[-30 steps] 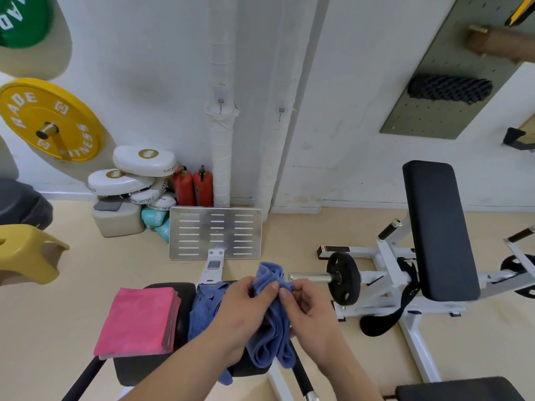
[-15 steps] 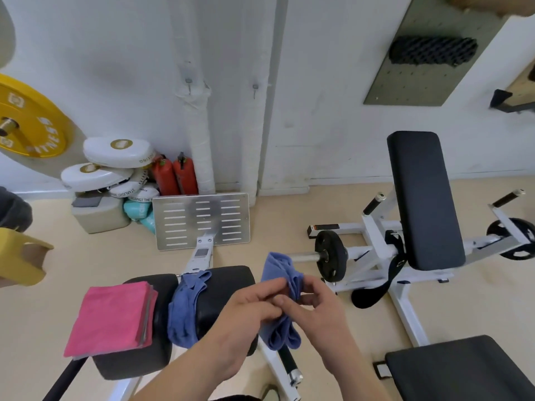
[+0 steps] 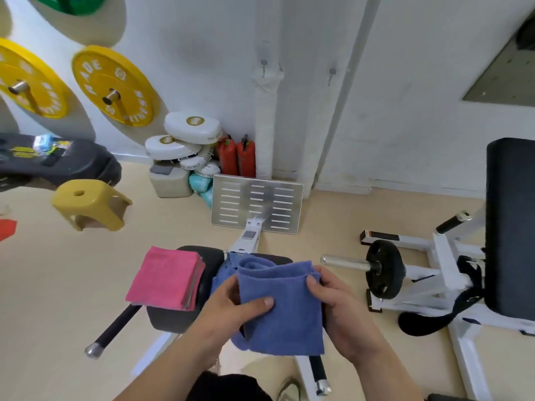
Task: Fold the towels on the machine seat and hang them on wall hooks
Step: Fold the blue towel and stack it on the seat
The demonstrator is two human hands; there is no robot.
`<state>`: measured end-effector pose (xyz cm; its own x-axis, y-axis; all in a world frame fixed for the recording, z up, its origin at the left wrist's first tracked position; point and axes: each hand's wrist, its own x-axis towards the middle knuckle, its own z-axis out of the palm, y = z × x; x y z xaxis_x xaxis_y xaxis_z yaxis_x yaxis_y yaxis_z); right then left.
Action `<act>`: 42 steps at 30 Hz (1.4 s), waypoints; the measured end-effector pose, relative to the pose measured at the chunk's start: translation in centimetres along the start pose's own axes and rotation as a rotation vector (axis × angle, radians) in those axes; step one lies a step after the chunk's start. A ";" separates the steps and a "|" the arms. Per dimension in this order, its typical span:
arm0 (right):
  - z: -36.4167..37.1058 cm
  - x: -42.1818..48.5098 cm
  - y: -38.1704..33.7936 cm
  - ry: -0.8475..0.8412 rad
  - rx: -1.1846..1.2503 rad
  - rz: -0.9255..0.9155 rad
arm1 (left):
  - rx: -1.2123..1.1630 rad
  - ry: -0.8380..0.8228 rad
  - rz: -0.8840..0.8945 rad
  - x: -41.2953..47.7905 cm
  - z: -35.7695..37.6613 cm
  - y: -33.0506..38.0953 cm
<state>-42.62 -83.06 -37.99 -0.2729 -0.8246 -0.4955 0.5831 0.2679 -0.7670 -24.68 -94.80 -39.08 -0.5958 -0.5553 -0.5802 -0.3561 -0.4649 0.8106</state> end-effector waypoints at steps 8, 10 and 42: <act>5.6 9.0 6.7 0.265 -0.501 0.128 | -0.087 0.068 -0.215 2.0 -9.0 -0.6; 7.7 11.4 8.9 0.310 -0.558 0.248 | -0.060 0.097 -0.269 2.8 -12.1 -1.0; 21.5 22.3 18.8 0.379 -0.948 -0.018 | 0.723 0.359 -0.049 11.1 -31.9 -5.6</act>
<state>-21.32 -107.11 -54.70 -0.5955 -0.6649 -0.4508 -0.2248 0.6767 -0.7011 -6.32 -120.40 -52.63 -0.3439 -0.7902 -0.5072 -0.8263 -0.0018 0.5632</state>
